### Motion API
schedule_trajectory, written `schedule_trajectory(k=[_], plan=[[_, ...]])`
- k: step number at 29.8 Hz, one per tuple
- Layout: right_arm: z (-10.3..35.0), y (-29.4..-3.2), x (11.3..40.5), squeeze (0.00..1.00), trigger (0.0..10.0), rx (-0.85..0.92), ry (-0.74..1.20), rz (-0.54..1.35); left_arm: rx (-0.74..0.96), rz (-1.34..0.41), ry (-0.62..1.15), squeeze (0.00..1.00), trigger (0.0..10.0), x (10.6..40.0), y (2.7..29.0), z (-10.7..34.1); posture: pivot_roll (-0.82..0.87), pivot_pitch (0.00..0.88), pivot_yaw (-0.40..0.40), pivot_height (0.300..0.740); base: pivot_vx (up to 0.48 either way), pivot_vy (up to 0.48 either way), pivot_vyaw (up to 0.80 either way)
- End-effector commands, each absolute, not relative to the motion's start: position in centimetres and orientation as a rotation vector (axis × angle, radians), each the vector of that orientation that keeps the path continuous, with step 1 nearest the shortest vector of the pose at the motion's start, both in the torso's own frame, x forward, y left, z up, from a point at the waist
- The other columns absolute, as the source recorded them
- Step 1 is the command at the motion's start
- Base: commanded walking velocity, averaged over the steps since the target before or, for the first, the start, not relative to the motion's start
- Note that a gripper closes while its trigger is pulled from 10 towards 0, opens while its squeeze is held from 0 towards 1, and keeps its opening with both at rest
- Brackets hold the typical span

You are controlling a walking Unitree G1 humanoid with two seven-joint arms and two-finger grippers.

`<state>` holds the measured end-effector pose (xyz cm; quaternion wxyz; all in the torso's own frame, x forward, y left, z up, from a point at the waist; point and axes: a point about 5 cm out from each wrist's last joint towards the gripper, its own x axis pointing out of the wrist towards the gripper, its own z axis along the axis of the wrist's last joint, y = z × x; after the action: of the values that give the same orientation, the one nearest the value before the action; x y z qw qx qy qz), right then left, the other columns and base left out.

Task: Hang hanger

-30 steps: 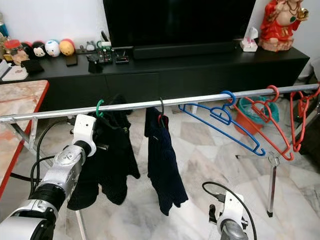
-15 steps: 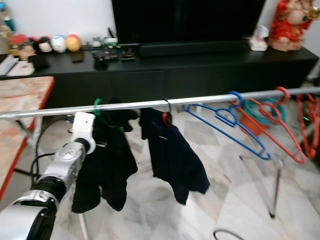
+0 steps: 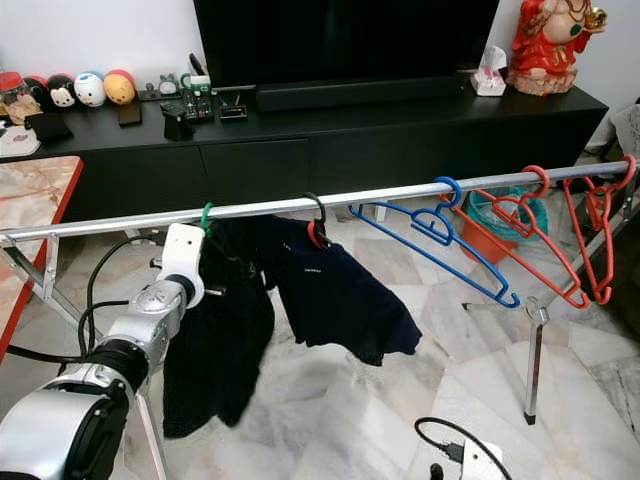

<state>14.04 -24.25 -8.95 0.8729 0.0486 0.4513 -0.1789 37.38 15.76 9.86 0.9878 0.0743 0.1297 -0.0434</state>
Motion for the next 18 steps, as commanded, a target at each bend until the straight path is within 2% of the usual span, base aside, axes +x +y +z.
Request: schedule_trajectory(k=[1,9,10,18], plan=[[-9.07,-24.25,13.66,0.00,10.0,0.109,0.946,-0.380,0.160,-0.052,0.304,0.00,10.0,37.18,16.66,9.29,-0.02,0.000,-0.002,0.740,0.000,0.000,0.00],[-9.07,-24.30,13.64,0.00,10.0,0.112,0.945,-0.384,0.153,-0.049,0.307,0.00,10.0,37.00,16.83,9.01,-0.02,0.000,-0.006,0.740,0.000,0.000,0.00],[-9.05,-24.29,13.70,0.00,10.0,0.112,0.944,-0.383,0.139,-0.049,0.294,1.00,10.0,37.04,16.84,9.16,-0.02,0.000,-0.008,0.740,0.000,0.000,0.00],[-8.97,-24.21,13.98,0.00,10.0,0.115,0.938,-0.379,0.124,-0.077,0.248,1.00,10.0,37.27,16.58,9.87,-0.01,0.000,-0.009,0.740,0.000,0.000,0.00]])
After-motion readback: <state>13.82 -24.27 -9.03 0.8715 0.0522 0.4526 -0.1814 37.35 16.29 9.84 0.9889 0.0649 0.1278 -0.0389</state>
